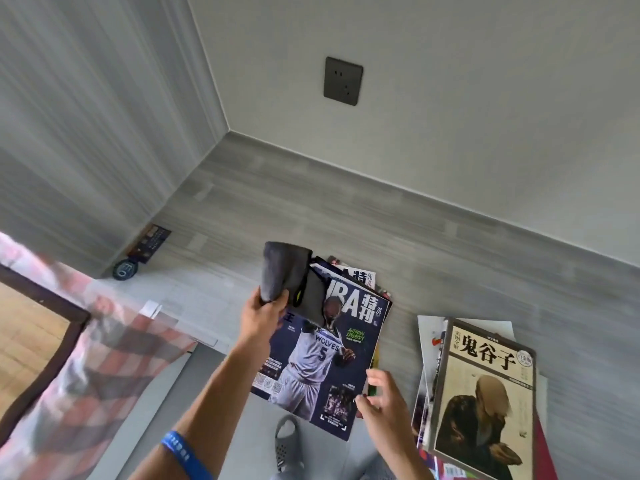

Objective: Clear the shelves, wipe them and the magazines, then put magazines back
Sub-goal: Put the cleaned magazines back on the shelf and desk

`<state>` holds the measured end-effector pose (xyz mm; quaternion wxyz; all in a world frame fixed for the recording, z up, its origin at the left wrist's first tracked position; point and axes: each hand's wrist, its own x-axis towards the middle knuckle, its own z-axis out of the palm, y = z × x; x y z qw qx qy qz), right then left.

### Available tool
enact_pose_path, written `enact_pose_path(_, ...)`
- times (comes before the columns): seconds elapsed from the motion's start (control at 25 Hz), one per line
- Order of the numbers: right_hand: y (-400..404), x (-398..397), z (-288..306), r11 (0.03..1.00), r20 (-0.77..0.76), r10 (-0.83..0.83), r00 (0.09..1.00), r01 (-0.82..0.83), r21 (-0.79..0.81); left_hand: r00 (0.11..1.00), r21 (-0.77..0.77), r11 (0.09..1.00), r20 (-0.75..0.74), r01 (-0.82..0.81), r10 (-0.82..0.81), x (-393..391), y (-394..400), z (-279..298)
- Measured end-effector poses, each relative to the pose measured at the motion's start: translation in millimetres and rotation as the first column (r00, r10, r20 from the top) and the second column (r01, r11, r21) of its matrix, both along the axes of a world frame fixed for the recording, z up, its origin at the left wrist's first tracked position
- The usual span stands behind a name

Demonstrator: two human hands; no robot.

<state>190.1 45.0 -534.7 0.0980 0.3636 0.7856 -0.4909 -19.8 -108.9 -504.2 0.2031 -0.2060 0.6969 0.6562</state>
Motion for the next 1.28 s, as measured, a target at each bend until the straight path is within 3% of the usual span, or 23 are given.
enact_pose_path(0.16, 2.0, -27.1, 0.1, 0.977, 0.027, -0.207, 0.978, 0.208, -0.04, 0.976, 0.002, 0.999, 0.216, -0.044, 0.043, -54.4, -51.3, -5.5)
enact_pose_path(0.2, 0.5, -31.5, -0.9, 0.964, 0.04, -0.259, 0.965, 0.261, -0.055, 0.962, -0.077, 0.997, 0.273, 0.019, 0.003, -49.9, -57.1, -14.0)
enact_pose_path(0.28, -2.2, -36.6, -5.1, 0.933, 0.075, -0.341, 0.937, 0.348, -0.097, 0.925, -0.261, 0.919, 0.32, 0.295, -0.206, -19.7, -56.0, -31.8)
enact_pose_path(0.4, -3.6, -39.3, -13.9, 0.878, 0.177, -0.396, 0.901, 0.428, -0.215, 0.838, -0.359, 0.759, 0.3, 0.543, -0.457, 23.0, -47.5, -51.8)
enact_pose_path(0.48, -0.4, -38.4, -21.4, 0.866, 0.211, -0.385, 0.898, 0.431, -0.254, 0.83, -0.378, 0.741, 0.311, 0.555, -0.463, 26.4, -43.2, -52.4)
enact_pose_path(0.6, 11.5, -34.1, -26.4, 0.817, 0.221, -0.452, 0.864, 0.501, -0.287, 0.764, -0.477, 0.602, 0.318, 0.641, -0.561, 35.2, -26.9, -40.4)
enact_pose_path(0.68, 19.7, -29.6, -27.5, 0.801, 0.248, -0.474, 0.845, 0.53, -0.278, 0.797, -0.527, 0.618, 0.227, 0.584, -0.559, 56.0, -15.3, -36.6)
enact_pose_path(0.84, 34.0, -20.6, -30.2, 0.864, 0.29, -0.433, 0.853, 0.485, -0.136, 0.846, -0.482, 0.716, 0.113, 0.505, -0.521, 87.8, -8.5, -43.5)
enact_pose_path(1.04, 33.7, -20.4, -20.2, 0.943, 0.342, -0.309, 0.887, 0.332, -0.008, 0.784, -0.379, 0.689, 0.23, 0.618, -0.577, 73.4, -19.3, -51.7)
enact_pose_path(1.16, 39.1, -46.1, -18.5, 0.982, 0.282, -0.188, 0.941, 0.173, 0.077, 0.815, -0.514, 0.656, 0.167, 0.553, -0.556, 76.4, -23.2, -53.0)
enact_pose_path(1.28, 42.1, -67.8, -16.6, 0.985, 0.248, -0.172, 0.953, 0.16, 0.07, 0.828, -0.574, 0.654, 0.077, 0.492, -0.555, 88.0, -26.1, -48.6)
